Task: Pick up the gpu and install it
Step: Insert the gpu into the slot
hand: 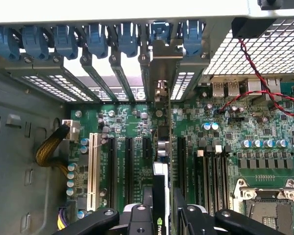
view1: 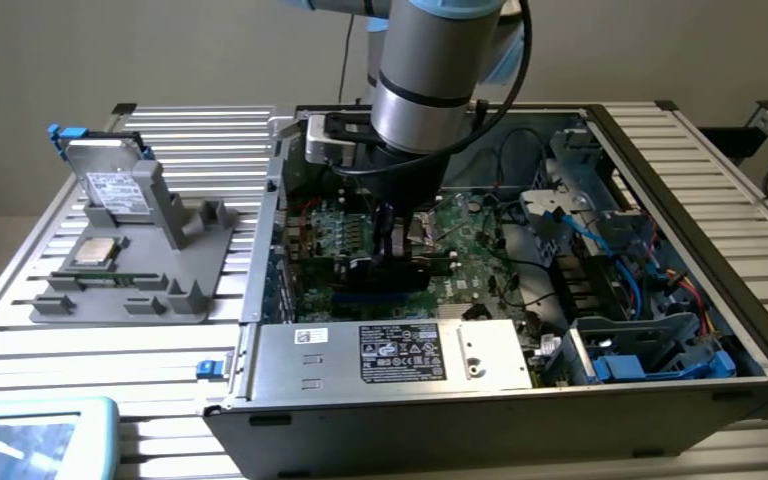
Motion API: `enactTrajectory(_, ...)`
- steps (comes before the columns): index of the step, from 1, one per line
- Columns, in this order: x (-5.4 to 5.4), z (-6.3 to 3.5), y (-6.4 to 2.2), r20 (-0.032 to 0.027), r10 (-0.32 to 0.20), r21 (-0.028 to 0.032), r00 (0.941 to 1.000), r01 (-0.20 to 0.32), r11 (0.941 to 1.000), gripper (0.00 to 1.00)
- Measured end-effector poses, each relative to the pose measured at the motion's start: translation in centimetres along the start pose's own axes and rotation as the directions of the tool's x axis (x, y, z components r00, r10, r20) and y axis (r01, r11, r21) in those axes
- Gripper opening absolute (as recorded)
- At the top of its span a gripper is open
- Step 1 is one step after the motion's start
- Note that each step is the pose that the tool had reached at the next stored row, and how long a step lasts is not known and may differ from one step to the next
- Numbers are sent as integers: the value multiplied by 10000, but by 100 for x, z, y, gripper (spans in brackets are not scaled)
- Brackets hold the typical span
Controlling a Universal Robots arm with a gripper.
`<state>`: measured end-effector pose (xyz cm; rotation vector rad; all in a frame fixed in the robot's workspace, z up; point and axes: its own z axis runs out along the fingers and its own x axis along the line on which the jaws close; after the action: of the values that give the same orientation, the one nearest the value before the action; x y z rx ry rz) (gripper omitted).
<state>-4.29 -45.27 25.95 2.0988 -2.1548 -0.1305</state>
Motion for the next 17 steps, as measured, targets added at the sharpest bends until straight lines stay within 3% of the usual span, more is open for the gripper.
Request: enactTrajectory(17, -4, 4, 6, -1, 0, 0, 10000, 0, 10000, 27)
